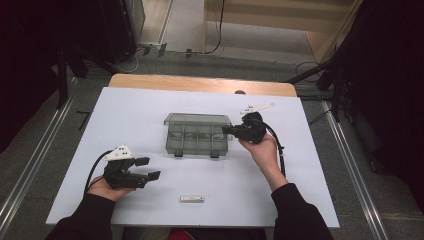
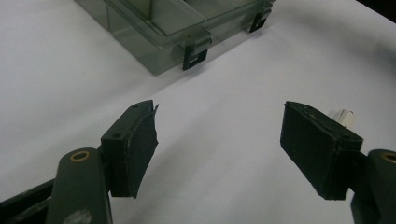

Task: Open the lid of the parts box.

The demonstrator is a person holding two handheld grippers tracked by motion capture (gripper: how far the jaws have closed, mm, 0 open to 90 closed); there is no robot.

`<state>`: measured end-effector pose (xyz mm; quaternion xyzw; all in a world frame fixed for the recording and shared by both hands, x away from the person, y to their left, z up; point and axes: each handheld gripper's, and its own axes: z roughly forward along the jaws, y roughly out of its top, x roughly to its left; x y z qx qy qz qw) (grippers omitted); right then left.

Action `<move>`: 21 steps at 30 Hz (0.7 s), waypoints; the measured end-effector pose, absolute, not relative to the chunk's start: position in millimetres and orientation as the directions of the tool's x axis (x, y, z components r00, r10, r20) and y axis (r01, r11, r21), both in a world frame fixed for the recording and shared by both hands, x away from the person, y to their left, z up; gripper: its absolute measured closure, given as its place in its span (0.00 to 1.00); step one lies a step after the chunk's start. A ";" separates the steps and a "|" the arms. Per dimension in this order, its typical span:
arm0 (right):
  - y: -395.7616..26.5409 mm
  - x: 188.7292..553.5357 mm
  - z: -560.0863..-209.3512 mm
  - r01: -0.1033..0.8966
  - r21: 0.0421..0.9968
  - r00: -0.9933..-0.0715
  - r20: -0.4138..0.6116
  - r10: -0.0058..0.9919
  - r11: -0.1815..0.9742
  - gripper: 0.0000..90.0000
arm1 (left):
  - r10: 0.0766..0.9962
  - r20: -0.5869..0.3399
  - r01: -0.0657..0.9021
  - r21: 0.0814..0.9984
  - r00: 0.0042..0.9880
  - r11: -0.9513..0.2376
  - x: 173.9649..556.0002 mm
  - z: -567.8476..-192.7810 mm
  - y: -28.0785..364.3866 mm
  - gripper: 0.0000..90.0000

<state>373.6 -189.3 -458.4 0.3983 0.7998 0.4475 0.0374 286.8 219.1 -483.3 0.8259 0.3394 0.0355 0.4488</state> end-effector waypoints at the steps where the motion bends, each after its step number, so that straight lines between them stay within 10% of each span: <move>1: -189.0 373.7 -458.7 0.603 0.747 -0.680 0.296 0.670 0.281 1.00 | 0.592 -0.248 0.530 0.765 0.766 -0.365 288.2 -482.5 218.6 0.30; 21: -191.0 373.9 -459.2 0.612 0.738 -0.674 0.301 0.675 0.283 1.00 | 0.591 -0.243 0.531 0.756 0.770 -0.381 321.3 -474.6 204.2 0.30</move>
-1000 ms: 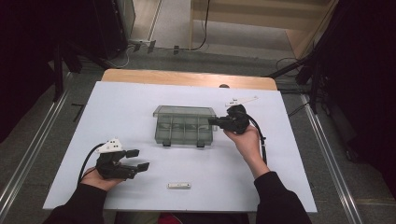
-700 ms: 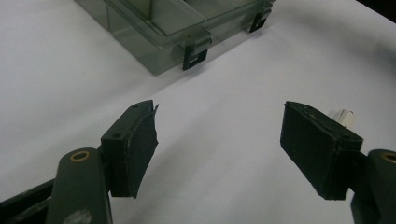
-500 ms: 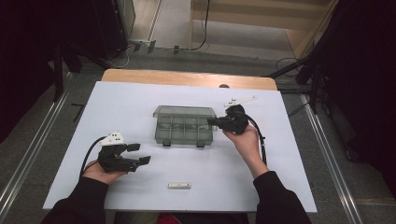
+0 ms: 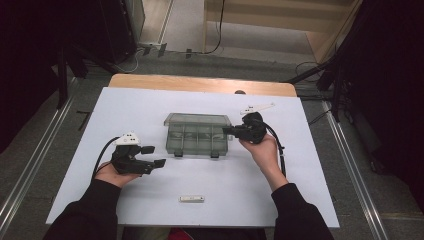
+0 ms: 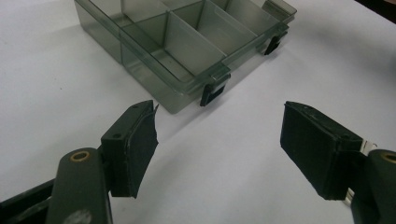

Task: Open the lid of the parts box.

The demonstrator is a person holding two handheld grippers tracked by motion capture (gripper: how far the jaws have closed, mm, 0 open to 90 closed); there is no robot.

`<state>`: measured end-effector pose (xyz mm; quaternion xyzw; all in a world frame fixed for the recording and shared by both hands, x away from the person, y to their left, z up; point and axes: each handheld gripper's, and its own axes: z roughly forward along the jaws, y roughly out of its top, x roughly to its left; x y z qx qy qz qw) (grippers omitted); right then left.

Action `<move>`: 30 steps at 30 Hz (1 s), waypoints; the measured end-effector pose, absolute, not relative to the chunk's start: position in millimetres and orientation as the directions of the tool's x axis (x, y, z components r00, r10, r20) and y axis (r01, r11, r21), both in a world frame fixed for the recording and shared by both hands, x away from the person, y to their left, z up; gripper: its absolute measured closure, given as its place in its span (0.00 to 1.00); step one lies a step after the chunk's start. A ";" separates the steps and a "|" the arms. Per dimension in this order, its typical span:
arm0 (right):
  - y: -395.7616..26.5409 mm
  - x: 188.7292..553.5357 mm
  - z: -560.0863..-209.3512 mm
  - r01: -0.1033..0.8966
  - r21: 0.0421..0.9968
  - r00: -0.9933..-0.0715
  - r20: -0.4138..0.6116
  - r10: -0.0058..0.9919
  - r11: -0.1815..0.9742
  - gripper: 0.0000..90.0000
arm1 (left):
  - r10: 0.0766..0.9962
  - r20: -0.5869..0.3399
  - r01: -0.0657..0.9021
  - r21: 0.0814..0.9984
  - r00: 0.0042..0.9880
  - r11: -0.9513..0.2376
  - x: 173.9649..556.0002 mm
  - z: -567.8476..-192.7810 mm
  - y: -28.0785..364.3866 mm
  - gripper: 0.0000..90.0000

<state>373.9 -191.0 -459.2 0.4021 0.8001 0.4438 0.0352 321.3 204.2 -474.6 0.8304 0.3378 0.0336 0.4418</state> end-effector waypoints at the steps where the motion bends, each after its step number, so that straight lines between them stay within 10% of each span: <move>1: -191.2 373.9 -459.0 0.612 0.739 -0.675 0.301 0.674 0.282 1.00 | 0.593 -0.241 0.531 0.757 0.769 -0.380 322.8 -474.0 204.2 0.30; 30: -193.5 373.5 -458.7 0.621 0.734 -0.671 0.317 0.670 0.274 1.00 | 0.606 -0.218 0.516 0.771 0.765 -0.373 364.9 -458.4 194.8 0.31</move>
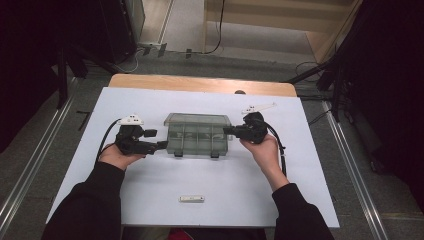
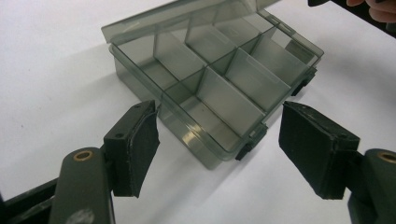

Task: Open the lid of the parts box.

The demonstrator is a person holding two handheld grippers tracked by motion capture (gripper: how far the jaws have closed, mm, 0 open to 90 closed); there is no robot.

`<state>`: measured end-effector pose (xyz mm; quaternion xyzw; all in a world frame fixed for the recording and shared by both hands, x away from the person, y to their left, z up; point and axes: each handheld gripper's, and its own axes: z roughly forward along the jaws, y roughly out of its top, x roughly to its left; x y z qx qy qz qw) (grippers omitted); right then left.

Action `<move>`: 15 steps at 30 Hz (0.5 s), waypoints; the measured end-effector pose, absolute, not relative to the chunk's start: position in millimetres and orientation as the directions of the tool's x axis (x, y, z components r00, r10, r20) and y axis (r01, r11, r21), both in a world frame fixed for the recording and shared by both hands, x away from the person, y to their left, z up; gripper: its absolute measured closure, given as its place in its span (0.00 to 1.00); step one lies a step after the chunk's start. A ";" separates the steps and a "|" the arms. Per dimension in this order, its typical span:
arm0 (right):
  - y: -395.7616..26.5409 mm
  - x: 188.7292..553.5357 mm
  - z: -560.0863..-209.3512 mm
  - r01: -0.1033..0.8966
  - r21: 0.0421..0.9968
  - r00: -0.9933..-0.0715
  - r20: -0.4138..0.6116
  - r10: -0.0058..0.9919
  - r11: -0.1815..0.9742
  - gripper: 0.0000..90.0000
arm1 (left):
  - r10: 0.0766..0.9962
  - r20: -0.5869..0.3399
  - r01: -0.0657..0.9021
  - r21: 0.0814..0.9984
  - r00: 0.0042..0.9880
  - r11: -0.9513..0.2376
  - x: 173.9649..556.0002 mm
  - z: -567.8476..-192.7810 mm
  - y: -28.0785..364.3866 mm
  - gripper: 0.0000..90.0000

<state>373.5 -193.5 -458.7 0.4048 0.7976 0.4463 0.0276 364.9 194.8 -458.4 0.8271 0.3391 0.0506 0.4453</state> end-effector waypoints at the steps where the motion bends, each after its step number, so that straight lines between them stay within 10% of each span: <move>1: -193.5 373.5 -458.7 0.620 0.735 -0.672 0.316 0.670 0.274 1.00 | 0.608 -0.218 0.515 0.774 0.764 -0.370 366.1 -458.5 194.4 0.32; 15: -194.3 373.2 -458.0 0.621 0.736 -0.672 0.323 0.667 0.268 1.00 | 0.631 -0.174 0.496 0.781 0.756 -0.380 387.0 -460.8 184.8 0.36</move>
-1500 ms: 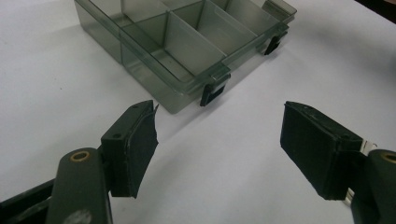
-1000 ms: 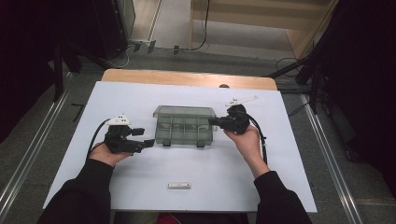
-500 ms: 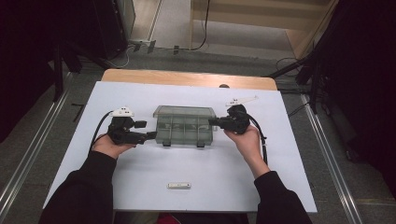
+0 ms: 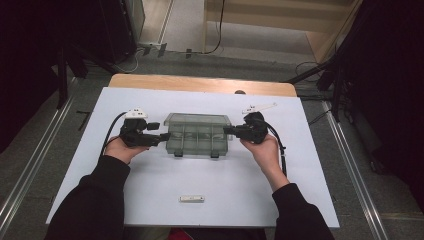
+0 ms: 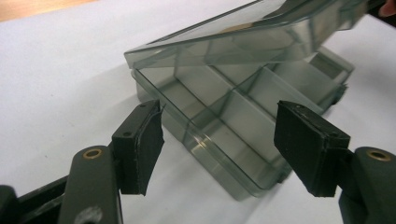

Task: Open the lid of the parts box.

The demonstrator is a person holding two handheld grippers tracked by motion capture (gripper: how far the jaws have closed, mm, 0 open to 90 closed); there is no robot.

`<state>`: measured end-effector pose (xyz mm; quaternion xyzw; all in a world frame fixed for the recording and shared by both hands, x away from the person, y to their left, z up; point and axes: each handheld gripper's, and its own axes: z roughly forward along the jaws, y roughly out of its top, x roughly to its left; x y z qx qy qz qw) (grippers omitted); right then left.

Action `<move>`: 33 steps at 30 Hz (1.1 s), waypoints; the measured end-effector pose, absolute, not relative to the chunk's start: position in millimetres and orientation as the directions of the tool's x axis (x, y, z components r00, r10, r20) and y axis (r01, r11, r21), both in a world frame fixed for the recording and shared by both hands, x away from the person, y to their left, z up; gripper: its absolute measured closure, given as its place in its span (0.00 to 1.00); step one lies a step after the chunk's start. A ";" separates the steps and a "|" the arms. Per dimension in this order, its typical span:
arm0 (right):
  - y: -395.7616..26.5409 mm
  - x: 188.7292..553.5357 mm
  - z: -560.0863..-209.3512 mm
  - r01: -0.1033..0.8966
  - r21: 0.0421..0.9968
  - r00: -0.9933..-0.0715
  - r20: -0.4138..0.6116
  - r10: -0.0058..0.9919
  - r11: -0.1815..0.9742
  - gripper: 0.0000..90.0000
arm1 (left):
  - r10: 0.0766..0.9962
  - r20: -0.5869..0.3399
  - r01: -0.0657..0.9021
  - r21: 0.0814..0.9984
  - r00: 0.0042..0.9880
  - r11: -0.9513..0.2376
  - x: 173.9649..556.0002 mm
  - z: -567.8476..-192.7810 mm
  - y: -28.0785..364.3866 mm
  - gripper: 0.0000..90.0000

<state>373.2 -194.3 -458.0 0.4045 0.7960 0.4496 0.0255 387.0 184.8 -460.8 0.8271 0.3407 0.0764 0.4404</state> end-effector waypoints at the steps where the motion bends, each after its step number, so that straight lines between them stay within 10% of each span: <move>1: -194.4 373.1 -458.0 0.623 0.735 -0.671 0.325 0.667 0.268 1.00 | 0.628 -0.172 0.493 0.782 0.759 -0.382 389.0 -461.5 183.7 0.36; 33: -197.0 372.5 -460.0 0.622 0.739 -0.669 0.331 0.666 0.258 0.97 | 0.633 -0.143 0.456 0.812 0.761 -0.365 408.8 -458.5 177.7 0.70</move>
